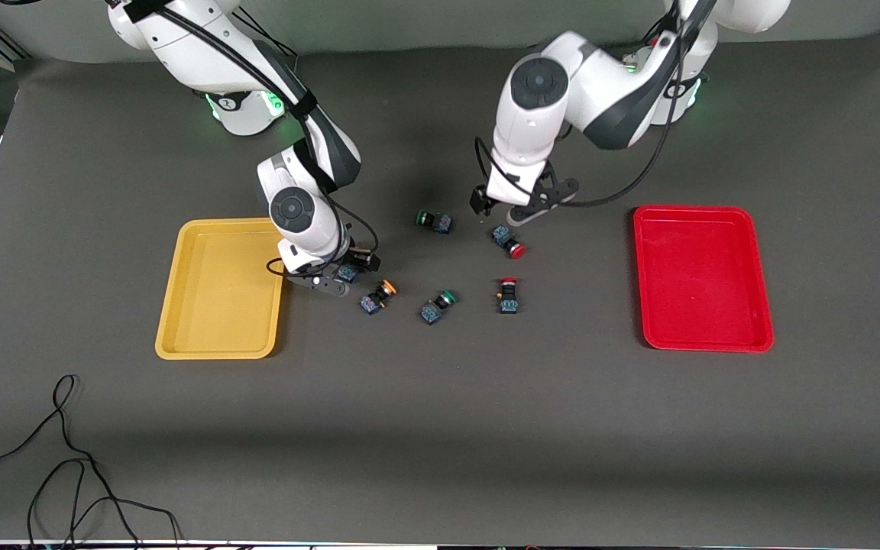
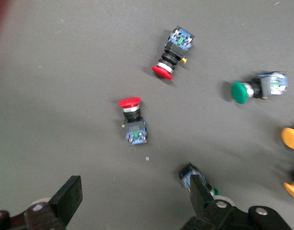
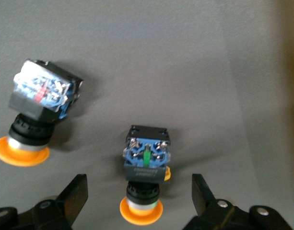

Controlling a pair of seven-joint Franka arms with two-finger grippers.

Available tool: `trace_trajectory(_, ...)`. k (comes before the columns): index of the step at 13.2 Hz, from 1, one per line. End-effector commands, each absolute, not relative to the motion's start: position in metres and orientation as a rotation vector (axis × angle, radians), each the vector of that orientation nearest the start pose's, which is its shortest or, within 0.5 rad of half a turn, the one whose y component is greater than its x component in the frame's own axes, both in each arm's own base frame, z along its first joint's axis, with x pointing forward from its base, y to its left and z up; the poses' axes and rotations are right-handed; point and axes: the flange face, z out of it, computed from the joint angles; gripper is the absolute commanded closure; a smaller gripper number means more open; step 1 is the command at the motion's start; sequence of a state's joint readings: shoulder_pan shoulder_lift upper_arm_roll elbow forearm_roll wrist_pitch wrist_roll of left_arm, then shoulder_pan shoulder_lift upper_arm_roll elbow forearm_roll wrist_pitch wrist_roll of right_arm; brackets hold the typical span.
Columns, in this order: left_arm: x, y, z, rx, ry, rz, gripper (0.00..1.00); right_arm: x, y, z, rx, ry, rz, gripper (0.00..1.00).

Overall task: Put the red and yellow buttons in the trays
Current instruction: 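Grasp an orange button with the right gripper while the left gripper grasps a red button, then place the orange button in the yellow tray with the right gripper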

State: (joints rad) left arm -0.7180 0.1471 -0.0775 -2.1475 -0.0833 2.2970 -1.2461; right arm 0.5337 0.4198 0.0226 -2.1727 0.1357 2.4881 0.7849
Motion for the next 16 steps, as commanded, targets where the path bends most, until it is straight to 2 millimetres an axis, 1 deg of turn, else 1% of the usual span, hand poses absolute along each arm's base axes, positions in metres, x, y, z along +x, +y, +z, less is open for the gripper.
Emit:
trace_trajectory(1,0.369,-0.399,0.267,-3.047,-0.823,0.027,0.00,0.468,0.288,0.183,-3.074,0.551,0.187,0.31)
trace_trajectory(2,0.369,-0.401,0.243,-3.037,-0.817,0.009,0.00,0.468,0.287,0.183,-3.074,0.553,0.187,0.48)
trace_trajectory(3,0.369,-0.401,0.223,-3.040,-0.820,-0.003,0.00,0.469,0.286,0.183,-3.074,0.555,0.187,0.62)
trace_trajectory(4,0.370,-0.400,0.206,-3.033,-0.804,-0.005,0.00,0.469,0.286,0.184,-3.074,0.553,0.187,0.72)
trace_trajectory(5,0.373,-0.397,0.193,-3.024,-0.796,-0.007,0.00,0.469,0.287,0.186,-3.075,0.552,0.189,0.80)
trace_trajectory(6,0.373,-0.397,0.186,-3.033,-0.796,-0.012,0.00,0.469,0.287,0.190,-3.074,0.548,0.190,0.84)
trace_trajectory(7,0.372,-0.396,0.175,-3.028,-0.794,-0.006,0.00,0.470,0.286,0.197,-3.077,0.548,0.201,0.86)
trace_trajectory(8,0.375,-0.395,0.168,-3.032,-0.800,-0.010,0.01,0.472,0.283,0.206,-3.084,0.538,0.206,0.86)
trace_trajectory(9,0.379,-0.394,0.165,-3.033,-0.807,-0.016,0.12,0.479,0.276,0.219,-3.088,0.508,0.203,0.86)
trace_trajectory(10,0.381,-0.392,0.164,-3.030,-0.811,-0.017,0.37,0.493,0.260,0.236,-3.099,0.444,0.198,0.86)
trace_trajectory(11,0.383,-0.393,0.167,-3.032,-0.802,-0.019,0.59,0.507,0.234,0.251,-3.116,0.383,0.216,0.86)
trace_trajectory(12,0.387,-0.394,0.171,-3.032,-0.808,-0.023,0.82,0.523,0.204,0.264,-3.129,0.306,0.230,0.86)
trace_trajectory(13,0.390,-0.395,0.175,-3.028,-0.809,-0.023,0.97,0.537,0.170,0.274,-3.134,0.240,0.215,0.86)
trace_trajectory(14,0.393,-0.398,0.178,-3.021,-0.808,-0.019,1.00,0.545,0.140,0.278,-3.137,0.161,0.207,0.86)
trace_trajectory(15,0.401,-0.397,0.184,-3.007,-0.816,-0.015,1.00,0.549,0.114,0.282,-3.138,0.093,0.202,0.86)
trace_trajectory(16,0.409,-0.398,0.192,-2.995,-0.820,-0.010,1.00,0.547,0.093,0.280,-3.140,0.068,0.230,0.86)
